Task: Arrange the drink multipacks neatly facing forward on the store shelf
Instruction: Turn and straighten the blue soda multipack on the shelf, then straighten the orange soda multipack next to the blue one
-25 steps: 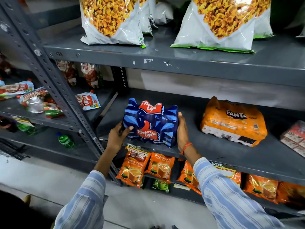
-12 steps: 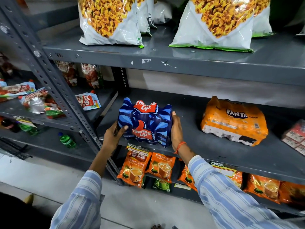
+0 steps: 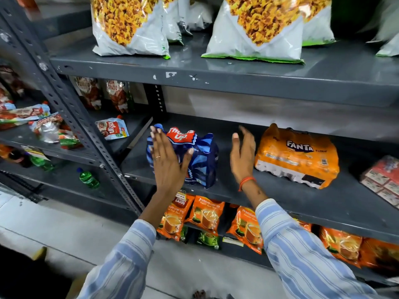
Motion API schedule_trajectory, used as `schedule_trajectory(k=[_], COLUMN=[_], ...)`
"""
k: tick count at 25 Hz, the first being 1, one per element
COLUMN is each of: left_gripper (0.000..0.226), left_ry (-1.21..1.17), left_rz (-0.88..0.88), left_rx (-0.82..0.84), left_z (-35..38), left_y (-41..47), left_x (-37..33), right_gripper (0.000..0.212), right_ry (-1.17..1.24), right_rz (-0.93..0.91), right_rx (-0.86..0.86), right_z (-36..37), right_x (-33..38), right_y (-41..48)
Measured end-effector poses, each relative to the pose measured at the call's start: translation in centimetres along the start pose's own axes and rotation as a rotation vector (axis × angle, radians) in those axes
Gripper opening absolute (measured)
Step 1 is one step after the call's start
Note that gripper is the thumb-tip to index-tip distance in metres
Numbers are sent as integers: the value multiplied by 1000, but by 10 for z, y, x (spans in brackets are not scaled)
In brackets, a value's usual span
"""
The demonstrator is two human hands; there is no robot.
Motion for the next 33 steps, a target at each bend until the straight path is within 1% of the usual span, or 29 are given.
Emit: schedule_trajectory(k=[2, 4, 5, 6, 7, 8, 9, 10, 11, 12, 13, 15, 16, 17, 19, 20, 22, 23, 25, 27, 29, 31, 32, 33], left_gripper=[92, 88, 85, 83, 81, 80, 79, 77, 73, 66, 59, 47, 39, 33, 25, 23, 17, 14, 21, 32, 42, 47, 49, 52], left_ry=[-11, -93, -141, -184, -230, -271, -295, -299, -287, -278, -297, -393, -456, -512, -609, -645, -702, -735, -796, -785, -709, -623, -595, -572], left_rz=[92, 166, 213, 242, 232, 176, 88, -12, -124, -226, -307, -429, -472, -496, -479, -444, -381, -365, -334, -283, -247, -262, -262, -261], left_rx=[-27, -25, -18, 10, 71, 160, 259, 344, 415, 466, 507, 586, 609, 612, 598, 586, 555, 558, 577, 569, 536, 509, 507, 512], left_z=[13, 34, 49, 64, 82, 103, 123, 143, 160, 174, 185, 198, 202, 203, 204, 201, 196, 195, 191, 189, 191, 190, 188, 186], left_y=[-10, -26, -36, -43, -47, -48, -44, -42, -39, -34, -30, -22, -18, -17, -19, -24, -41, -50, -60, -63, -68, -71, -71, -71], left_x=[-43, -90, -114, -130, -144, -154, -158, -164, -169, -171, -171, -170, -167, -164, -158, -154, -141, -132, -119, -111, -106, -103, -104, -108], right_gripper=[44, 48, 52, 59, 66, 73, 77, 76, 69, 56, 43, 39, 38, 42, 51, 51, 50, 53, 62, 70, 79, 88, 81, 67], right_ry=[-168, -381, -493, -584, -656, -694, -678, -570, -385, -182, -65, 38, 100, 145, 160, 161, 150, 140, 114, 96, 83, 34, 18, 21], right_rz=[-124, -173, -158, -101, -7, 109, 237, 349, 426, 478, 518, 548, 576, 604, 583, 545, 458, 422, 389, 329, 265, 228, 223, 234], right_rx=[1, -27, -53, -68, -73, -76, -74, -58, -27, 1, 39, 81, 69, 48, 22, 25, 69, 112, 227, 303, 320, 335, 327, 307], right_z=[-35, -82, -110, -135, -160, -184, -201, -219, -231, -236, -238, -238, -236, -234, -234, -235, -238, -239, -239, -234, -228, -226, -225, -226], right_x=[3, -10, -22, -37, -54, -73, -91, -108, -120, -128, -131, -135, -138, -143, -149, -152, -157, -160, -163, -158, -153, -158, -162, -161], right_y=[12, 19, 23, 25, 28, 30, 30, 30, 29, 26, 22, 18, 18, 19, 20, 17, 9, 5, 0, -3, -8, -15, -17, -16])
Point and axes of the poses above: each hand's wrist, its own y-axis towards the middle knuckle, its own z-axis out of the palm, x = y × z, the point moved 5 cm from there along y, towards the middle knuckle, and after that the axes turned 7 degrees about -z, right-handed, at the moved point
